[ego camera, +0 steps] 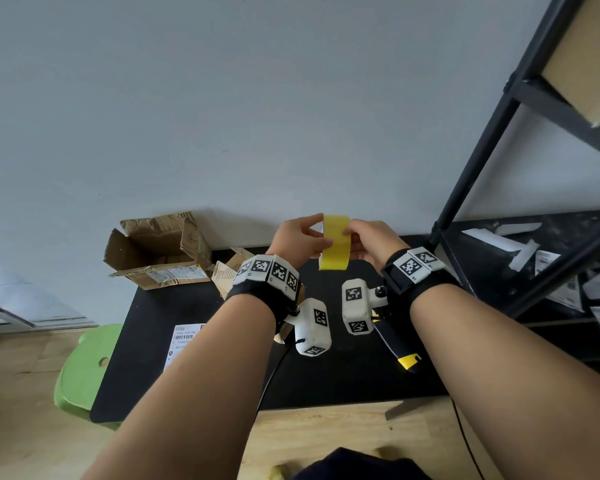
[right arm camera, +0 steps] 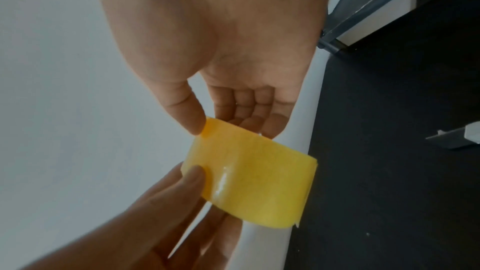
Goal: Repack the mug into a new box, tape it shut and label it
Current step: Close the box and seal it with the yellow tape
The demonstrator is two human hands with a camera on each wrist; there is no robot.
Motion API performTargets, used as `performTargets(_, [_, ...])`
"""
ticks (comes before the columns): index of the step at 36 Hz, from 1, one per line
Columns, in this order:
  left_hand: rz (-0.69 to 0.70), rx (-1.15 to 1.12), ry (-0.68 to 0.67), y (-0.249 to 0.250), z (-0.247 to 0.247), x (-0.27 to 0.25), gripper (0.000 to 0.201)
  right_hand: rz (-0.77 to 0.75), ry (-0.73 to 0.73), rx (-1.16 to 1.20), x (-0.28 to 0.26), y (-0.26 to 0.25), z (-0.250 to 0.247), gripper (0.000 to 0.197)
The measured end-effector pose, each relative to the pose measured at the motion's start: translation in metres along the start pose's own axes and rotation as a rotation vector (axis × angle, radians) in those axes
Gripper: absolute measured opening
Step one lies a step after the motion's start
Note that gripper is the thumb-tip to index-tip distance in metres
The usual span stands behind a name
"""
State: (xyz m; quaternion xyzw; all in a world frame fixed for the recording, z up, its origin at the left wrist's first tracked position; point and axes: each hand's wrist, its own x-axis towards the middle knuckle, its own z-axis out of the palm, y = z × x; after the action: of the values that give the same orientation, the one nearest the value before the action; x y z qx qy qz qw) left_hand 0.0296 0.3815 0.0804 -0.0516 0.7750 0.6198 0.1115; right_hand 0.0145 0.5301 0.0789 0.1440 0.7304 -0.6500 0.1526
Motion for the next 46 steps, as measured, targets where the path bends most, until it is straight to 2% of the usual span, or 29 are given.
performTargets(6, [0.0, -0.013, 0.053, 0.002, 0.004, 0.0, 0.056, 0.026, -0.001, -0.014, -0.002, 0.0, -0.002, 0.027])
performTargets(14, [-0.031, -0.049, 0.126, 0.003, 0.005, 0.003, 0.05, 0.011, -0.035, -0.101, -0.003, 0.0, -0.001, 0.008])
performTargets(20, [-0.06, -0.132, 0.15, 0.001, 0.001, 0.006, 0.048, 0.023, -0.051, -0.077, -0.005, 0.001, 0.0, 0.011])
performTargets(24, [-0.075, -0.15, 0.113, 0.001, 0.0, 0.006, 0.049, 0.02, -0.06, -0.026, -0.008, -0.001, -0.001, 0.014])
performTargets(29, [-0.081, -0.123, -0.022, 0.005, -0.004, 0.003, 0.055, 0.032, -0.031, 0.099, -0.008, -0.002, 0.0, 0.012])
performTargets(31, [-0.082, -0.133, -0.037, 0.007, -0.003, 0.002, 0.057, 0.047, -0.02, 0.136, -0.007, -0.003, 0.0, 0.012])
performTargets(46, [-0.027, -0.137, 0.06, 0.009, 0.005, -0.002, 0.051, 0.013, -0.033, 0.095, -0.015, -0.008, 0.0, 0.013])
